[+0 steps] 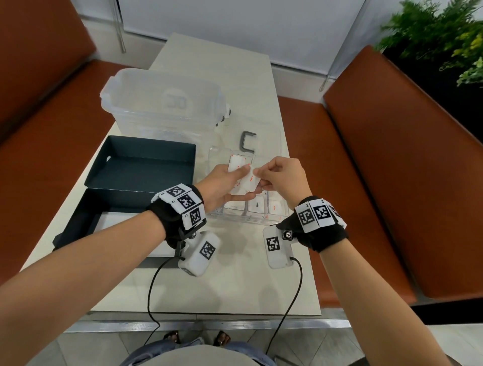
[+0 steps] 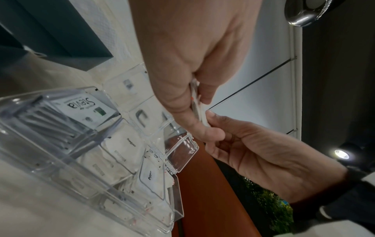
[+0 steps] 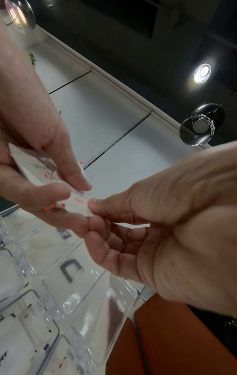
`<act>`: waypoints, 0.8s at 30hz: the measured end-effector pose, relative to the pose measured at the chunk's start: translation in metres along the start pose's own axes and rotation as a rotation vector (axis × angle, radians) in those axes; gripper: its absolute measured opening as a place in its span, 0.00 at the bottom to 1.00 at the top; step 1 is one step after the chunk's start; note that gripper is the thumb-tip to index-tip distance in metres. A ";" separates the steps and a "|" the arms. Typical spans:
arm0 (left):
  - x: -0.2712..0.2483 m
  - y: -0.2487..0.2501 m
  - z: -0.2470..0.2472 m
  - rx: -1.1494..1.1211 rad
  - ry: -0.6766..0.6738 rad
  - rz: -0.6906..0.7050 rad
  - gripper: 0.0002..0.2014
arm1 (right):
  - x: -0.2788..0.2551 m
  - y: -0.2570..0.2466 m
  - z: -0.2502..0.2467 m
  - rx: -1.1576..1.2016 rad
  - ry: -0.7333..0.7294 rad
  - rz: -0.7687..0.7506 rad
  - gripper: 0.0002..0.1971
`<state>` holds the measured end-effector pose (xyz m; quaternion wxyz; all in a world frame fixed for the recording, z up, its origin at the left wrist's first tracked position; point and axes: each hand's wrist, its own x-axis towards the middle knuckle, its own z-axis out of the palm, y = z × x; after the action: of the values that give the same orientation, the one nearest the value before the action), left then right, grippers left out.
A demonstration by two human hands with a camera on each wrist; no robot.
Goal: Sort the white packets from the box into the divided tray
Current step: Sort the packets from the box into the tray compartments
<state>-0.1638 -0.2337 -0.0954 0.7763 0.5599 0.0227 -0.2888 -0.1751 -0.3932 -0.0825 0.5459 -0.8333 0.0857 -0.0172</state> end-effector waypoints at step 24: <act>0.005 -0.006 -0.005 0.105 0.039 0.004 0.18 | 0.033 0.055 -0.055 -0.693 -0.156 0.120 0.04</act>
<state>-0.1606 -0.2327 -0.1042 0.7459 0.6054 0.0216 -0.2769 -0.1558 -0.4702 -0.1126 0.2357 -0.9612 0.0934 0.1085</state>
